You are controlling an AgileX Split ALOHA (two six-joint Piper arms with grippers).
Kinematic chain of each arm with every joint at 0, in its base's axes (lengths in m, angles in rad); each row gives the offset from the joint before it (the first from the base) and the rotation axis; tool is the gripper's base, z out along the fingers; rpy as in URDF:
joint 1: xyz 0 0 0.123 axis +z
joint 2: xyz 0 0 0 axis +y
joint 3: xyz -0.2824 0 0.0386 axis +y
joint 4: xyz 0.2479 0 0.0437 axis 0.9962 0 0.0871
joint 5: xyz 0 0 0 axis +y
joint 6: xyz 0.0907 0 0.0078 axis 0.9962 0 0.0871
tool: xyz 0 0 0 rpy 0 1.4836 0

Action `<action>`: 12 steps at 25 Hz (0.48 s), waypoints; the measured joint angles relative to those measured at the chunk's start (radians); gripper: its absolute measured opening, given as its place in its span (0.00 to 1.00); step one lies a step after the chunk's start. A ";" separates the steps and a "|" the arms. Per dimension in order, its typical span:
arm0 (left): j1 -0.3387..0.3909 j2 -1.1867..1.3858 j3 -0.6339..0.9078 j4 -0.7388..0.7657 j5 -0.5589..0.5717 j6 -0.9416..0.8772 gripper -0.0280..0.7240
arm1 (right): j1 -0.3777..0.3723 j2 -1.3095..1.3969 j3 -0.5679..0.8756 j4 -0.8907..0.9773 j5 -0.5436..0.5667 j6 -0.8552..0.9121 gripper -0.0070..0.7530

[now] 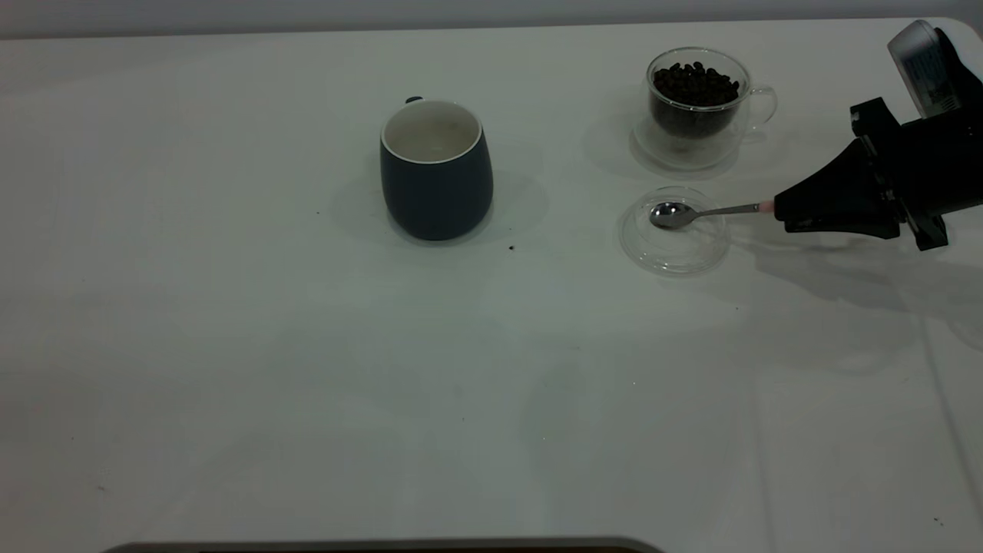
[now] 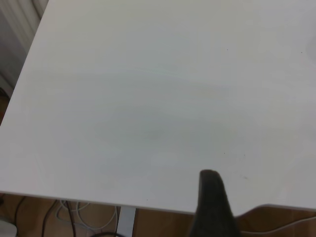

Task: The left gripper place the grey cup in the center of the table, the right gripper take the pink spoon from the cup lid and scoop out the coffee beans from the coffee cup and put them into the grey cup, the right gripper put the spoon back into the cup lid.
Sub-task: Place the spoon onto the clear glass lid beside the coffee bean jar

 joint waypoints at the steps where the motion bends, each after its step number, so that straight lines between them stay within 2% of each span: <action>1: 0.000 0.000 0.000 0.000 0.000 0.000 0.82 | 0.000 0.000 0.000 0.000 0.000 -0.003 0.14; 12: 0.000 0.000 0.000 0.000 0.000 0.000 0.82 | 0.011 0.000 0.000 0.000 -0.004 -0.019 0.16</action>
